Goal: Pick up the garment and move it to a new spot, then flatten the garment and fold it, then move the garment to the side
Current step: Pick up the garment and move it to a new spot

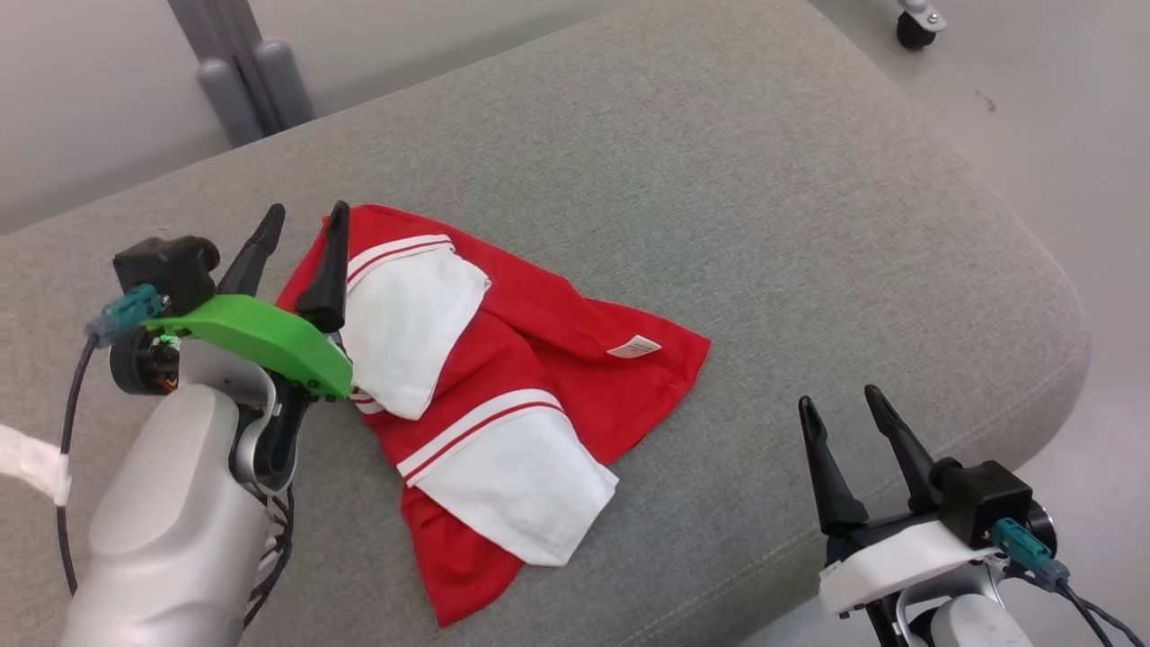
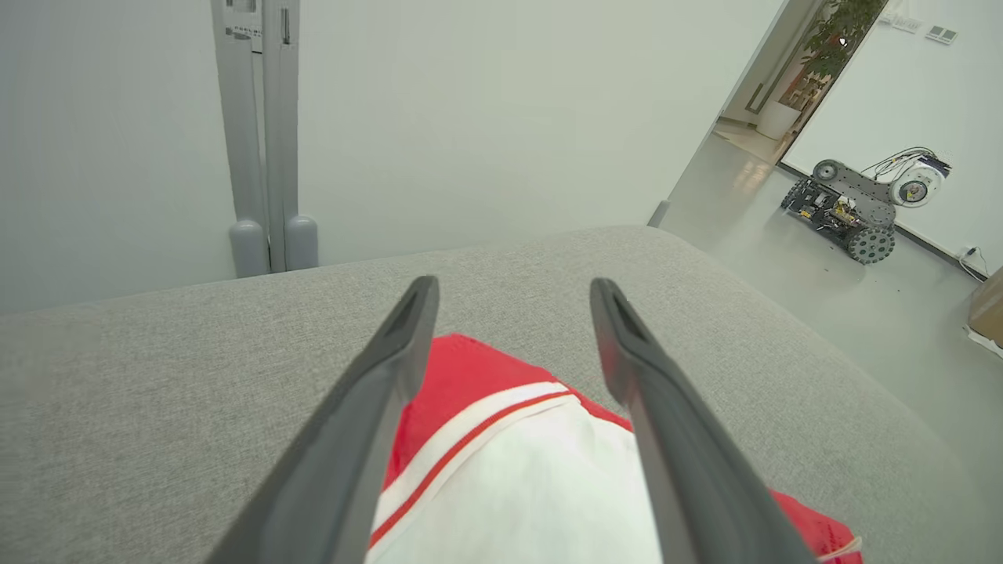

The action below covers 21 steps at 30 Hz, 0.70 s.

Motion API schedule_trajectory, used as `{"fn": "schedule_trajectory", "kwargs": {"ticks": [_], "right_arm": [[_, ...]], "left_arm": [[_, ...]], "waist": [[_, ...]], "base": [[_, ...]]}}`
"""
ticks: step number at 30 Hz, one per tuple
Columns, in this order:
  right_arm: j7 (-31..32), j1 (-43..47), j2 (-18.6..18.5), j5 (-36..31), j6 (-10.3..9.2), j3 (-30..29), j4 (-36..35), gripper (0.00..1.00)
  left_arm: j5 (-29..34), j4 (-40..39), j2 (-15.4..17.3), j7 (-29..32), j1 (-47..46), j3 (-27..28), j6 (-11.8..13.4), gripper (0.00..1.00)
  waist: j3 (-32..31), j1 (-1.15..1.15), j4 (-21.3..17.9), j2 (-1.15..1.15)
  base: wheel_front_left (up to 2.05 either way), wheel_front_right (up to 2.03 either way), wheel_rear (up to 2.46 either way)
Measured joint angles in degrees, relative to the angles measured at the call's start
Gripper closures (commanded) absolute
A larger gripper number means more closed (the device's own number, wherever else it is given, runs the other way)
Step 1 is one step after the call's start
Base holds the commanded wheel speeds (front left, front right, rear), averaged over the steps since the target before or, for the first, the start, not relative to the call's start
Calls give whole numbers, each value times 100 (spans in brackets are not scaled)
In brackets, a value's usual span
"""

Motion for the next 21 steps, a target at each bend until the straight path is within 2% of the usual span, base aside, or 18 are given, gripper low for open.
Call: {"fn": "schedule_trajectory", "kwargs": {"ticks": [2, 4, 7, 9, 13, 17, 21], "right_arm": [[-1, 1, 2, -63, 0, -45, -13, 0], [-1, 15, 2, -113, 0, -122, -42, 0], [0, 45, 2, -229, -1, -200, -69, 0], [-1, 69, 7, -303, 0, -247, -105, 0], [-1, 97, 8, -449, 0, -337, -168, 0], [0, 126, 2, -563, 0, -491, -237, 0], [-1, 199, 7, -708, 0, -548, -254, 0]], "left_arm": [[114, -29, -52, -512, 138, 48, 35, 0], [135, -215, -181, -709, 388, 202, 123, 0], [322, -736, -325, -775, 944, 428, 291, 0], [558, -1341, -460, -786, 1448, 795, 458, 0], [1181, -2361, -755, -789, 2538, 1397, 627, 0], [1822, -2762, -953, -798, 3325, 1763, 621, 0], [2128, -2849, -1120, -798, 3798, 2014, 442, 0]], "waist": [[-5, 0, 98, 0], [-25, 0, 210, 0], [-85, 0, 427, 0], [-135, 0, 600, 0], [-218, 0, 941, 0], [-273, 0, 1272, 0], [-334, 0, 1627, 0]], "base": [[0, 0, 0], [0, 0, 0], [0, 0, 0], [0, 0, 0], [0, 0, 0], [0, 0, 0], [0, 0, 0]]}}
